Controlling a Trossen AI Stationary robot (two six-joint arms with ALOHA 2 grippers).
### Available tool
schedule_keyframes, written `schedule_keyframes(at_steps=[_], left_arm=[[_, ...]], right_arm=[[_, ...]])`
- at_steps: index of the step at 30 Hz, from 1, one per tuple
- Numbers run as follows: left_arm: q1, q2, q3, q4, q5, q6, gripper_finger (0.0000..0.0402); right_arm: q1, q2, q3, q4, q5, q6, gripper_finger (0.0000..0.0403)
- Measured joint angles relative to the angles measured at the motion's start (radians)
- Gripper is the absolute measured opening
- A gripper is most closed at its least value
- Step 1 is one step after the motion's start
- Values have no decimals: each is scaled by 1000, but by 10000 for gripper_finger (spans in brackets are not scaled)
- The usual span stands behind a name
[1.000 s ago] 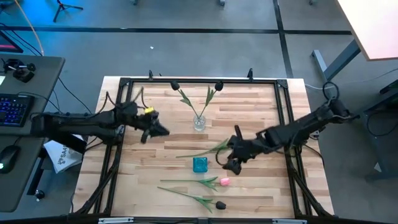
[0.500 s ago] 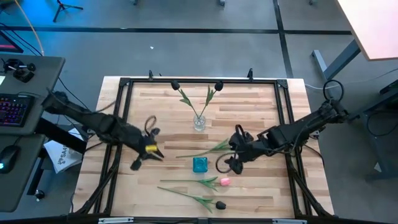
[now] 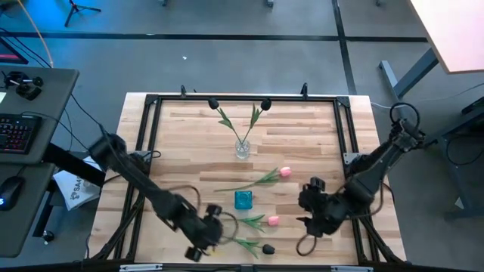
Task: Sort flowers into vase by color
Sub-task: Put the black flower into the transparent vase
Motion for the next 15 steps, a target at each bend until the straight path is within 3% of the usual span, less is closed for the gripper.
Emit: schedule_keyframes(at_steps=[6, 15], left_arm=[[7, 198, 189, -83, -70, 47, 158], [55, 312, 219, -65, -62, 94, 158]], right_arm=[[53, 0, 0, 0, 57, 63, 318], [84, 0, 0, 0, 134, 119, 318]])
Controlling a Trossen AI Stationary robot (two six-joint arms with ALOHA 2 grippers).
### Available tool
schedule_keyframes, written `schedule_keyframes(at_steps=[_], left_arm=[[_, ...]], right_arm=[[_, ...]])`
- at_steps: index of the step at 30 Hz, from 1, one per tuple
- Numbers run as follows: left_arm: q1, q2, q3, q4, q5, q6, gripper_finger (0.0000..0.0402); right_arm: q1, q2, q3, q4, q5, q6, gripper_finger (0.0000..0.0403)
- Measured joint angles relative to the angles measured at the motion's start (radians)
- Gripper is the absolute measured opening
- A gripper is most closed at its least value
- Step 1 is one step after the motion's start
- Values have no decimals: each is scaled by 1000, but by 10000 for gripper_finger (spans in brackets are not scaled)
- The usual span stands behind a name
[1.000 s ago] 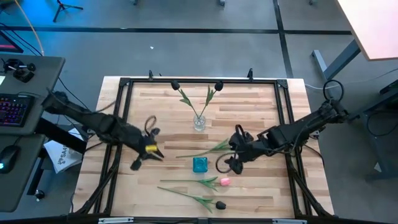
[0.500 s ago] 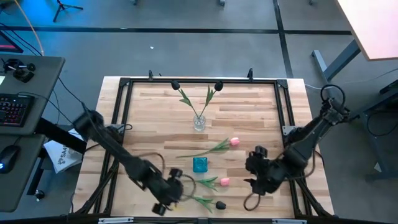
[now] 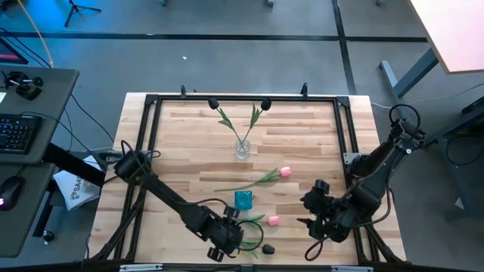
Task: Sort flowers into vase by color
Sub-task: Put the black flower into the transparent vase
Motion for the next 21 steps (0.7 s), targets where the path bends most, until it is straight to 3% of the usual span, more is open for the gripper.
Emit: schedule_keyframes(at_steps=[7, 18, 21], left_arm=[[28, 60, 1, 142, 147, -6, 158], [33, 127, 0, 147, 109, -7, 156], [32, 127, 0, 145, 84, -8, 138]], right_arm=[[0, 0, 0, 0, 11, 0, 318], [0, 0, 0, 1, 26, 4, 318], [0, 0, 0, 1, 27, 4, 318]])
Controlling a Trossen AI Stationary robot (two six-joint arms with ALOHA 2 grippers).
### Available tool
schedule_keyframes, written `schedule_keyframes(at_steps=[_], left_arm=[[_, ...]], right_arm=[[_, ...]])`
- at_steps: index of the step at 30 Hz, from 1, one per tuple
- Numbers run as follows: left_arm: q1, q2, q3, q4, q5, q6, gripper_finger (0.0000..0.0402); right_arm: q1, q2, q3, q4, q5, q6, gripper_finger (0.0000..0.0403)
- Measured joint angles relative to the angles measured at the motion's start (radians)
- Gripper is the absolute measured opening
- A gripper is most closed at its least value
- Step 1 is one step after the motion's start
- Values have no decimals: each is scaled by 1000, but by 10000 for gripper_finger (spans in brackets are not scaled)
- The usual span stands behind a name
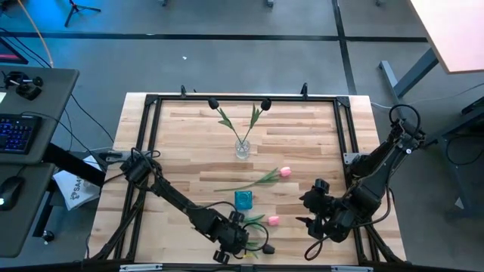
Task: Sort flowers into vase by color
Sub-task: Put the black flower into the transparent vase
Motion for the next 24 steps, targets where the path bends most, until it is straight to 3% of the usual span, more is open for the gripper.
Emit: schedule_keyframes(at_steps=[6, 13, 19, 24], left_arm=[[4, -27, 0, -75, 33, -6, 16], [-25, -286, -1, -292, -86, -20, 4], [-65, -579, -78, -328, -340, -224, 2], [-109, -781, -261, -152, -724, -380, 1]], right_arm=[[0, 0, 0, 0, 30, 15, 318], [0, 0, 0, 0, 62, 23, 318], [0, 0, 0, 0, 104, 6, 318], [0, 0, 0, 0, 141, -21, 318]])
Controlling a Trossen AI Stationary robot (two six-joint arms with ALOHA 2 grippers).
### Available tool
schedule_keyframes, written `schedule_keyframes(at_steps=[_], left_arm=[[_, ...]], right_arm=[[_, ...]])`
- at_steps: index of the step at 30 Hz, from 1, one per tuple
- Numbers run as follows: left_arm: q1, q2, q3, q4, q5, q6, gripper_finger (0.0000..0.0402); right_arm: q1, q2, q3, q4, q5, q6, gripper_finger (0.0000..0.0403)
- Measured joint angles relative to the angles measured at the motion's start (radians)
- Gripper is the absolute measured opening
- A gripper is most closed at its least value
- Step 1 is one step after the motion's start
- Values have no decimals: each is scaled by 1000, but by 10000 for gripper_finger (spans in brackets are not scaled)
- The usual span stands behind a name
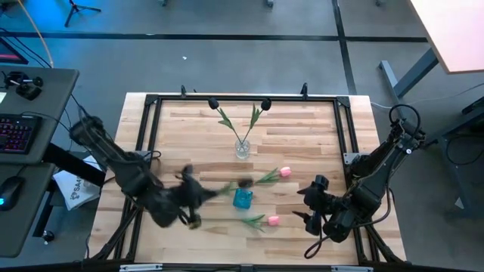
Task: Sort flowers into vase by color
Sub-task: Put the black flower into the transparent vase
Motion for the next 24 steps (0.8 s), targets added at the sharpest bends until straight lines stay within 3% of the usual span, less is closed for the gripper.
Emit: schedule_keyframes(at_steps=[2, 5, 10, 12, 15, 20, 24], left_arm=[[6, -71, -117, 180, -115, 11, 1], [63, -140, -330, 542, -141, 97, 1], [275, -149, -636, 1299, 97, 307, 0], [379, -138, -700, 1476, 185, 342, 0], [529, -138, -720, 1573, 282, 361, 0], [721, -125, -649, 1567, 459, 392, 0], [806, -79, -596, 1561, 487, 420, 0]], right_arm=[[0, 0, 0, 0, 26, -14, 318], [-7, 0, 0, 0, 57, -17, 318], [-58, 0, 0, 4, 113, 25, 318], [-88, 0, 0, 21, 129, 53, 318], [-142, 0, 0, 56, 154, 73, 318], [-251, 0, 0, 109, 189, 73, 318], [-336, 0, 0, 148, 191, 71, 318]])
